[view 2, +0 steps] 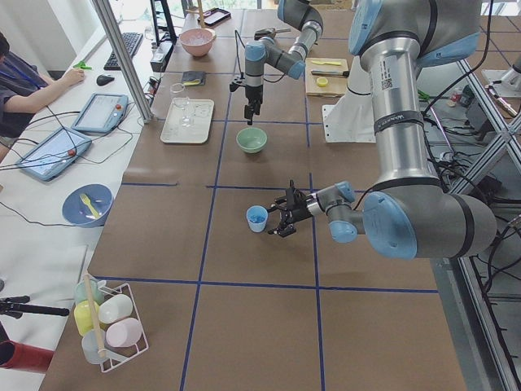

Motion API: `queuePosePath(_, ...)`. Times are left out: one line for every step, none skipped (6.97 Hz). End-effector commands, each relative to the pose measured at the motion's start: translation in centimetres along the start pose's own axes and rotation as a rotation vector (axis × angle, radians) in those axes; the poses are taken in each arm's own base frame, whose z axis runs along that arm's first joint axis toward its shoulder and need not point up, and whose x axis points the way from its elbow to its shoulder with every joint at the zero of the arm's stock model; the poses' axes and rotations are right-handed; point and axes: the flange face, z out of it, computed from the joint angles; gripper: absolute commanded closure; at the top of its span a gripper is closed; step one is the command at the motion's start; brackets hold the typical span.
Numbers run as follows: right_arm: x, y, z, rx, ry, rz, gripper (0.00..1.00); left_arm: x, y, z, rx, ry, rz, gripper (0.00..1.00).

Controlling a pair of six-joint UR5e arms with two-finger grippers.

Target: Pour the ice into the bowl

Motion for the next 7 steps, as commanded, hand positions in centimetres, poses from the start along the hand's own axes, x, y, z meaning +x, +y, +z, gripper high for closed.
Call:
queuePosePath(3.8,0.1,-1.6,0.003,0.036,-0.034,0.00,0.1,-0.3,0.5,0.030,-0.006,0.009,0.04)
queuePosePath(6.9,-0.6,-2.3,0.011,0.044,-0.055,0.00,0.0,-0.6,0.7,0.037,-0.012,0.006,0.04)
queuePosePath(11.2,-1.2,-2.6,0.017,0.049,-0.086,0.00,-0.1,-0.5,0.8,0.039,-0.014,0.005,0.04)
queuePosePath(13.9,-1.9,-3.0,0.025,0.055,-0.108,0.00,0.3,-0.7,1.4,0.050,-0.018,-0.005,0.04)
queuePosePath(14.4,-2.4,-3.0,0.029,0.059,-0.113,0.00,0.9,-0.9,2.2,0.065,-0.025,0.006,0.04)
queuePosePath(15.2,-2.9,-3.1,0.034,0.064,-0.114,0.00,3.1,-1.7,3.3,0.090,-0.019,0.007,0.04)
queuePosePath(15.3,-2.9,-3.0,0.034,0.065,-0.113,0.00,2.3,-1.2,4.1,0.095,-0.036,0.022,0.04)
